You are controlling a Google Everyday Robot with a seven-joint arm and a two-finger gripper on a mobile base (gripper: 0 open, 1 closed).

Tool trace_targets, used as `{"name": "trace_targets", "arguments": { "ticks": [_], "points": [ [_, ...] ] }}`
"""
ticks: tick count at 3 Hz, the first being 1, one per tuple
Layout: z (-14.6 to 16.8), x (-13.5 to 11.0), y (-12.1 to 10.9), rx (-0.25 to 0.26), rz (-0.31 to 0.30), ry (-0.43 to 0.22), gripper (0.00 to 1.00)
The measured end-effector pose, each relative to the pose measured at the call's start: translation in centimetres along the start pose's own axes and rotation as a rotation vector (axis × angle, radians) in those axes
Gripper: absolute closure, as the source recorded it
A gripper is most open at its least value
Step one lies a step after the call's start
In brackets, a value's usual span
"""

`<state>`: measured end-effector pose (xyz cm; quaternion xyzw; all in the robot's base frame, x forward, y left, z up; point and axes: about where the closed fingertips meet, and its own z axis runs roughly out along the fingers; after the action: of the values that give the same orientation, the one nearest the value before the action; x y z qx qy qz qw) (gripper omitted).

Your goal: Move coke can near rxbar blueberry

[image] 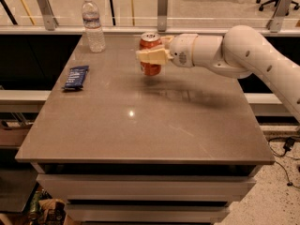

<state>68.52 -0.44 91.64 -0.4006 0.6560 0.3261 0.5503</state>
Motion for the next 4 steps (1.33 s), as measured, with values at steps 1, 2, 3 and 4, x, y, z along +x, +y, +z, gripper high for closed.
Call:
{"name": "trace_targets", "arguments": {
  "ticks": [1,2,3,4],
  "points": [
    [2.4,0.0,1.9,0.012,0.008,0.006,1.00],
    [5.2,-0.2,3.1,-0.008,-0.003,-0.005,1.00],
    [7.6,-0.5,4.2,-0.053,-0.018,-0.015,1.00],
    [9.5,-0.6,5.6,-0.107,-0.030,-0.012,1.00]
  ]
}}
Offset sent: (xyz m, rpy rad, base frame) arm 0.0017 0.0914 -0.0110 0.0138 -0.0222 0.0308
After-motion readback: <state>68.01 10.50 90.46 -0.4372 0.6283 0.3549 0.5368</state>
